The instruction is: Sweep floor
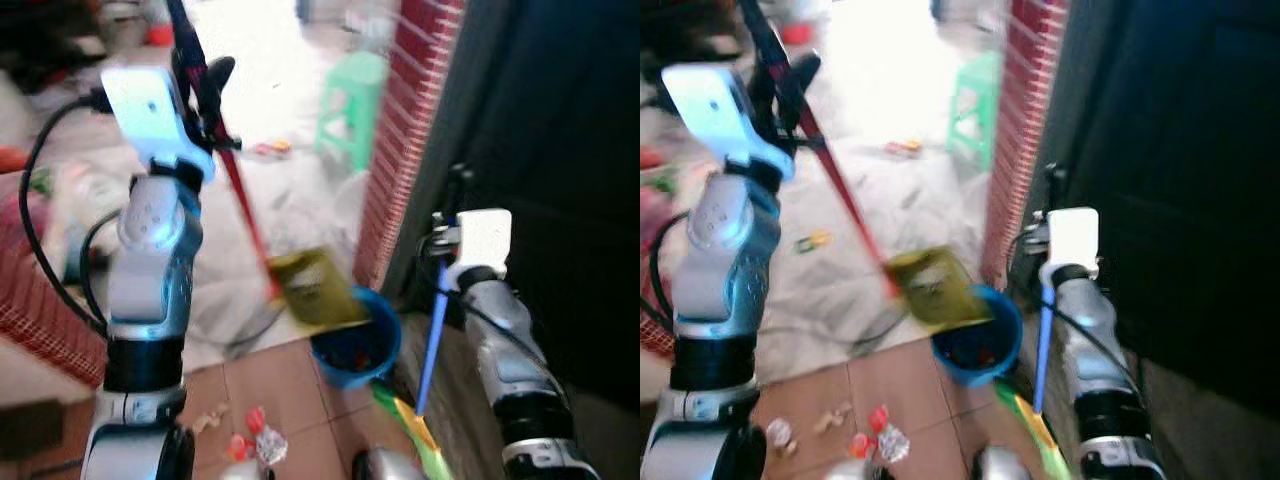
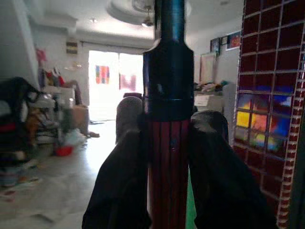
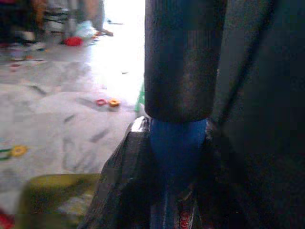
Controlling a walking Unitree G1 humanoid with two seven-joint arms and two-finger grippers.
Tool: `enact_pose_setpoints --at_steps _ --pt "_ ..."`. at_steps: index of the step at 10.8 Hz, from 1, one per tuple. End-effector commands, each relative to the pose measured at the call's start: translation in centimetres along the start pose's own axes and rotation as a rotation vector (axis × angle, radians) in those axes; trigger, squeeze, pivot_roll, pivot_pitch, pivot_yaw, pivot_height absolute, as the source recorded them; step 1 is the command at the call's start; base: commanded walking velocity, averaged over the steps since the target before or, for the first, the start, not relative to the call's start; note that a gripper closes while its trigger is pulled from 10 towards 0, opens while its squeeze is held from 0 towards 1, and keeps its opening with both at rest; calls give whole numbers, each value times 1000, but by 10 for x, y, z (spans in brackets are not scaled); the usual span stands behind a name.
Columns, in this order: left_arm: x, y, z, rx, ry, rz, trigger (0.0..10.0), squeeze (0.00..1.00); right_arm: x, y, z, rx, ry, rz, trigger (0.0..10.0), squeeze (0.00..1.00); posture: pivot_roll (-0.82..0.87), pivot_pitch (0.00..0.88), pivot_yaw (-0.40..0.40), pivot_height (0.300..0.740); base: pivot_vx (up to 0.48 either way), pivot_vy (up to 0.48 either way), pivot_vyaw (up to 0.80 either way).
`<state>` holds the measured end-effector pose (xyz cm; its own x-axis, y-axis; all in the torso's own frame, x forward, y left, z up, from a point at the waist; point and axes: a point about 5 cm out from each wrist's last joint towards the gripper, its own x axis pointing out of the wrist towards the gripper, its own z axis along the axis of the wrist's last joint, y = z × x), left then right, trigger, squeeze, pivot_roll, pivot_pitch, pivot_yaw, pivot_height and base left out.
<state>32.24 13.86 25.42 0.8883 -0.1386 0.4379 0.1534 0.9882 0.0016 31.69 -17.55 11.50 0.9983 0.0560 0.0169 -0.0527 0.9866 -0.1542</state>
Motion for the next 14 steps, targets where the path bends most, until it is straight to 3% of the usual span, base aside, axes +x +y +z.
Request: enact_pose_setpoints --at_steps 1,2,3,5,7,10,12,14 --pt "1 -12 3 59 -36 -77 10000 0 3 -2 11 -9 -46 -2 10000 0 -81 17 29 740 0 0 0" --pt "0 -18 2 80 -36 -118 10000 0 3 -2 11 -9 -44 -2 10000 0 -81 18 30 740 0 0 0" --pt "-1 -37 2 169 -61 -251 10000 0 3 -2 10 -9 -43 -2 10000 0 -80 17 29 740 0 0 0" --pt "-7 -52 -2 267 -84 -332 10000 0 3 0 10 -9 -45 -2 10000 0 -78 18 29 740 0 0 0" --pt "-14 -70 -6 245 -99 -404 10000 0 4 1 10 -11 -45 0 10000 0 -76 19 27 740 0 0 0" --pt "-18 -90 6 231 -184 -502 10000 0 5 2 10 -11 -46 2 10000 0 -70 17 27 740 0 0 0" --pt "-27 -113 17 307 -283 -692 10000 0 7 6 11 -6 -47 6 10000 0 -67 18 28 740 0 0 0" --pt "-33 -125 20 385 -303 -844 10000 0 8 6 11 -6 -50 5 10000 0 -67 24 31 740 0 0 0"
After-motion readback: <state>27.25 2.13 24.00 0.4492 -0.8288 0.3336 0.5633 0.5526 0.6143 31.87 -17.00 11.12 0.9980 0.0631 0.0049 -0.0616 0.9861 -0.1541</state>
